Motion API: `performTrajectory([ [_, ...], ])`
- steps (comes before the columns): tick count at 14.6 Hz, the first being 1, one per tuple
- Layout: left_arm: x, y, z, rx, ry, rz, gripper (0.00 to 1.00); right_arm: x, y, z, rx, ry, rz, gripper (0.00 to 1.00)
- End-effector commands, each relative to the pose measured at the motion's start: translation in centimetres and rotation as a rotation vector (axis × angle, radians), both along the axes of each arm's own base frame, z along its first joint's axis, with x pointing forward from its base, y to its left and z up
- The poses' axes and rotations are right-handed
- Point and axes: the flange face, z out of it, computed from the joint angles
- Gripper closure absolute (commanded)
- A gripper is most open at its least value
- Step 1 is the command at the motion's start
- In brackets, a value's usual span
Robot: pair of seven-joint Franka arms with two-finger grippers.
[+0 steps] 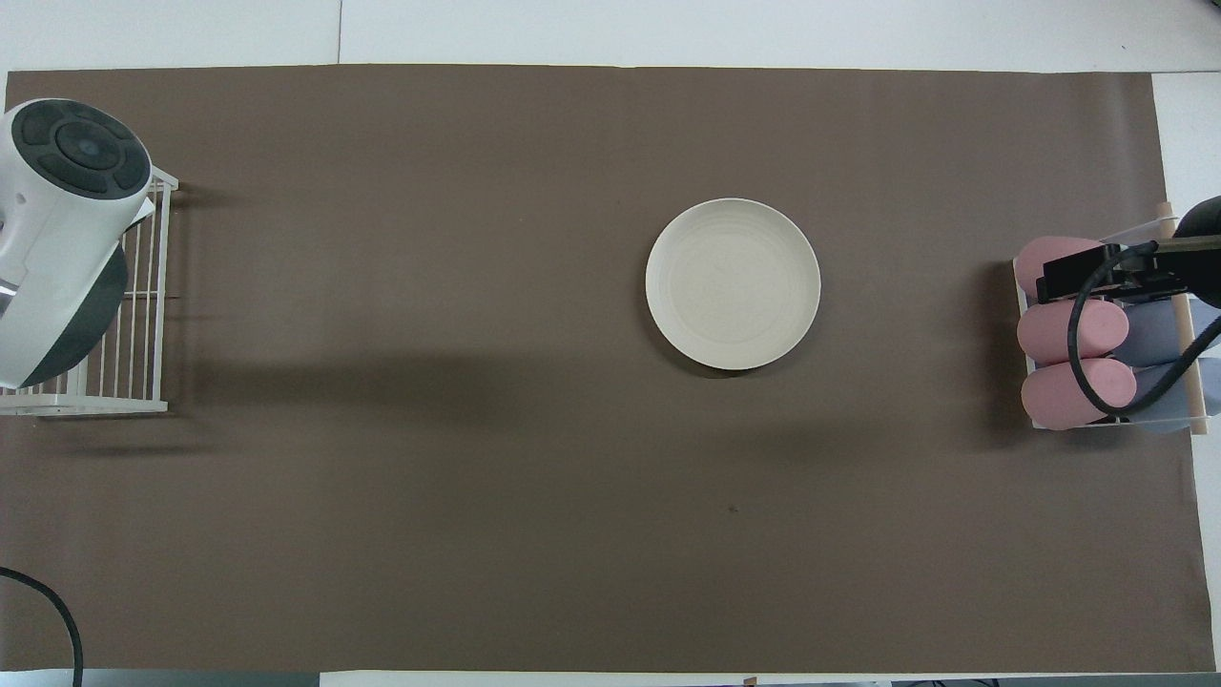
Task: Wipe plate with sponge
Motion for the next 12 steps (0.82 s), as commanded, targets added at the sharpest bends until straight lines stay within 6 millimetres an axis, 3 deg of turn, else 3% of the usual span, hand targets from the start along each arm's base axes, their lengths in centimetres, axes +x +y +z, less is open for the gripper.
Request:
performTrajectory([
  [1, 1.2, -0.4, -3.5, 0.066, -0.094, 0.062, 1.0, -0.3, -0.8, -0.1, -0.013, 0.016, 0.023, 0.0],
  [7, 0.3, -2.5, -6.1, 0.055, -0.166, 0.092, 1.0, -0.2, -1.7, 0.3, -0.006, 0.005, 0.008, 0.0],
  [12, 0.1, -3.0, -6.6, 0.042, -0.164, 0.079, 1.0, -0.1, -1.5, 0.1, -0.003, 0.008, 0.006, 0.0],
])
